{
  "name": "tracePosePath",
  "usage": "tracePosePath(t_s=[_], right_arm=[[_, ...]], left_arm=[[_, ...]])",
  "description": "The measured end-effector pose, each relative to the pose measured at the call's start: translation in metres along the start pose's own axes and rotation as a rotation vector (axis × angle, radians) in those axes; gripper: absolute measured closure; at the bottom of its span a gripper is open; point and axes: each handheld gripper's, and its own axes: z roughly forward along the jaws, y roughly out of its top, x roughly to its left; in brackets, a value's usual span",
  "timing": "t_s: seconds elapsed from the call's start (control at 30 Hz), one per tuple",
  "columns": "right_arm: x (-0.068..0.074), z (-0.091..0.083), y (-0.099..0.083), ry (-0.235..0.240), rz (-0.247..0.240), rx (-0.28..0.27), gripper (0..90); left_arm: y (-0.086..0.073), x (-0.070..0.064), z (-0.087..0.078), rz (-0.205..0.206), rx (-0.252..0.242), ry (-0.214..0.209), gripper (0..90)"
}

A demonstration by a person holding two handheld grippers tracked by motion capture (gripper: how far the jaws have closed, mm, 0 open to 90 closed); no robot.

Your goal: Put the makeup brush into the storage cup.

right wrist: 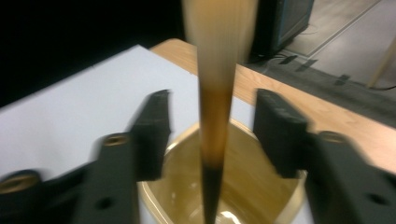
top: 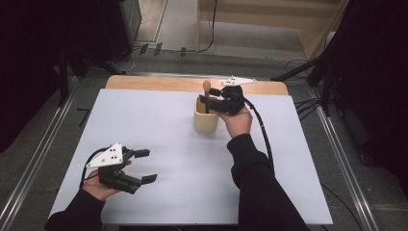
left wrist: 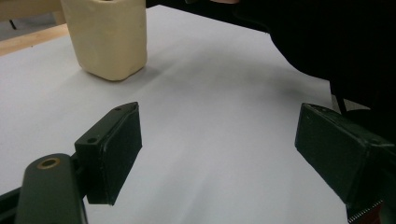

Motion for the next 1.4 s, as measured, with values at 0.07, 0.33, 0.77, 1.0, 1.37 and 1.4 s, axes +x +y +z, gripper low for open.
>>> tracePosePath(t_s=[0.07,0.33,0.77,1.0,1.37,1.4], right_arm=[[0.0,-0.001,0.0,-0.001,-0.006,-0.003,41.5],[0.004,-0.008,-0.004,0.019,-0.066,0.016,32.8],[0.016,-0.025,-0.01,0.052,-0.087,0.0,29.6],[0.024,-0.033,-0.019,0.084,-0.089,-0.002,31.4],[0.032,-0.045,-0.035,0.11,-0.091,-0.012,30.6],[0.034,-0.046,-0.04,0.121,-0.09,-0.004,30.6]], left_arm=[[0.0,0.0,0.0,0.002,0.0,0.001,15.1],[0.0,0.0,-0.001,0.002,-0.001,0.003,15.1],[0.0,0.001,-0.001,-0.004,-0.003,0.007,15.1],[0.0,0.002,-0.001,-0.007,-0.004,0.007,15.1],[0.0,0.002,-0.001,-0.008,-0.003,0.009,15.0],[0.0,0.002,-0.002,-0.007,-0.003,0.01,15.0]])
